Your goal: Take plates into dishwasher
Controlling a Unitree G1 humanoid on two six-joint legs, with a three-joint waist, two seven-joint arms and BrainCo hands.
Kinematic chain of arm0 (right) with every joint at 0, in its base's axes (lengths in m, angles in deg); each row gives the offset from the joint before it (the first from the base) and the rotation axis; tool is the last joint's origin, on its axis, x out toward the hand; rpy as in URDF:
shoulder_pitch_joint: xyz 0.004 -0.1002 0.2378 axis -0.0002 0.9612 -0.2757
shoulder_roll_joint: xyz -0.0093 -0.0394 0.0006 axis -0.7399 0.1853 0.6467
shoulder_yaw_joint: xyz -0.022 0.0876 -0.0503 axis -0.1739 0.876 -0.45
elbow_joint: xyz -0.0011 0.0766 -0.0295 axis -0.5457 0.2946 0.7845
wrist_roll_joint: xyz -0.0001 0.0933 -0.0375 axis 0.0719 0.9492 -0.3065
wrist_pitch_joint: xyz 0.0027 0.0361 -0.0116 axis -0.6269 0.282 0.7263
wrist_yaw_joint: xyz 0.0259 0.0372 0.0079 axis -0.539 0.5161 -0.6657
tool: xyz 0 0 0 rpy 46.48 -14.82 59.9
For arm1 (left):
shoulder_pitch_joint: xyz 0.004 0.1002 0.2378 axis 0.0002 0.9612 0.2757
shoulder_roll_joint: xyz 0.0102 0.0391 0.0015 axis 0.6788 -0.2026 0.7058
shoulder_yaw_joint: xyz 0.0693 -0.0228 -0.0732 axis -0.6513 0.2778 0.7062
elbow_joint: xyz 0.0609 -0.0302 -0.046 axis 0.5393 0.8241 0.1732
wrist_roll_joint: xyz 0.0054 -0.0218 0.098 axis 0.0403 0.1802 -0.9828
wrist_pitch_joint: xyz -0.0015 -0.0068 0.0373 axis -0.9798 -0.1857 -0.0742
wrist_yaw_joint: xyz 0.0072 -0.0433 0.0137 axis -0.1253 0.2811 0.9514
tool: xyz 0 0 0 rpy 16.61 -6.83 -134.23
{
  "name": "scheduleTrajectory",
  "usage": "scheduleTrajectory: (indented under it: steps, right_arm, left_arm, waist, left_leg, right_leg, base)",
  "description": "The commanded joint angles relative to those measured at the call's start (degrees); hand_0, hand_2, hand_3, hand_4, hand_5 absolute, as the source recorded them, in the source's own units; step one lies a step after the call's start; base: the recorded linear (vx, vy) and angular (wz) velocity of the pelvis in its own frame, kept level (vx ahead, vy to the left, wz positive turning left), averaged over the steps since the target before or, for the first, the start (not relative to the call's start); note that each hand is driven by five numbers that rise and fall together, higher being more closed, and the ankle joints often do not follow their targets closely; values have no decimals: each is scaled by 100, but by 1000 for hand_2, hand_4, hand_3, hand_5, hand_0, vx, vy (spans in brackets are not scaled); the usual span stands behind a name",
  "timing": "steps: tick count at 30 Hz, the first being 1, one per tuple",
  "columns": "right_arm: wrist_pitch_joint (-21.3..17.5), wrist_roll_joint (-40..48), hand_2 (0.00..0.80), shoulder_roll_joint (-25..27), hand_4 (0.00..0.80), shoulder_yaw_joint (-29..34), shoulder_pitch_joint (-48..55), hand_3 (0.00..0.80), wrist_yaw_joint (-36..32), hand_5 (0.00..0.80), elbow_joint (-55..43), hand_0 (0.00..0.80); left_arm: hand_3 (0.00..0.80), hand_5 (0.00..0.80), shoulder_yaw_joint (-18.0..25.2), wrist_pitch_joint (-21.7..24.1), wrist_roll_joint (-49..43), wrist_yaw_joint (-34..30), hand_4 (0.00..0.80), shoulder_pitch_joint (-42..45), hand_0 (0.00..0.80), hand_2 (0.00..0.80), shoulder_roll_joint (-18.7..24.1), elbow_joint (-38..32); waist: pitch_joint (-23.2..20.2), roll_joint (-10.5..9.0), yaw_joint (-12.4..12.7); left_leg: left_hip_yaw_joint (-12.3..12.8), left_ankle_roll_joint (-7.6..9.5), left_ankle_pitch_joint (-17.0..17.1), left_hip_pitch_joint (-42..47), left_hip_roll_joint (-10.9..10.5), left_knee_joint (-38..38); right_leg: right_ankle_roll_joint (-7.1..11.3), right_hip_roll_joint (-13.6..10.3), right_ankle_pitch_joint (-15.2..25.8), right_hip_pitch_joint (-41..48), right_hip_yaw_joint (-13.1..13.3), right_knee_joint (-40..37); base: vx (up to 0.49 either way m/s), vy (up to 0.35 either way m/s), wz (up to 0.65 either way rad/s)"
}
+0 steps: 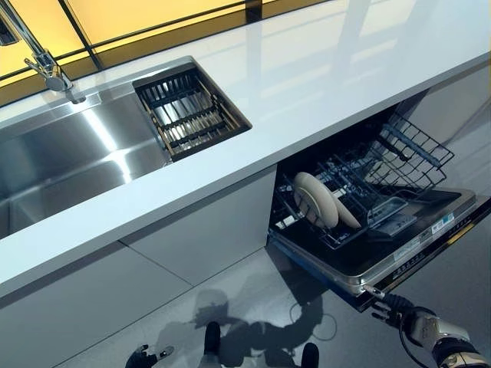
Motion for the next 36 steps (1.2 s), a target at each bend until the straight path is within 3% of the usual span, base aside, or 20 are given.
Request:
scheduleTrajectory:
  steps: [1,5,19,36]
  right_arm:
    - [-730,511,0,-275,0,-104,-1393,0,-455,0,-671,0]
    - [-963,732,0,-144,0,-281,-1864,0,-737,0,-890,0]
    - [-1114,945,0,-71,0,-486,-2733,0,-690,0,-1312,0]
    - [-1517,1273,0,-180,0,-513,-2935,0,-746,0,-1737,0]
  left_arm:
    - [0,0,-271,191,131,-71,0,-304,0,0,200,159]
    - [0,0,-362,237,24,-164,0,-193,0,0,217,71]
    - [0,0,-606,155,-40,-221,0,-140,0,0,219,-59]
    - [0,0,-649,159,-374,-235,0,24,0,0,192,133]
  waist:
    - [44,-166,393]
    - [16,-136,499]
    - [-111,-85,629]
    - [-559,-299,745]
  left_leg:
    - [-15,468,44,-130,-424,-68]
    - [-62,466,38,-104,-442,-68]
    - [-126,466,34,-46,-469,-68]
    - [-145,431,-44,241,-462,-68]
  right_leg:
    - [-298,-203,-532,-439,100,1205]
    - [-296,-236,-558,-442,35,1261]
    - [-272,-309,-524,-365,-74,1235]
    - [-217,-324,-416,157,-230,879]
  base:
    - [6,3,4]
    - [26,0,2]
    - [12,2,0]
    - [58,-19,1]
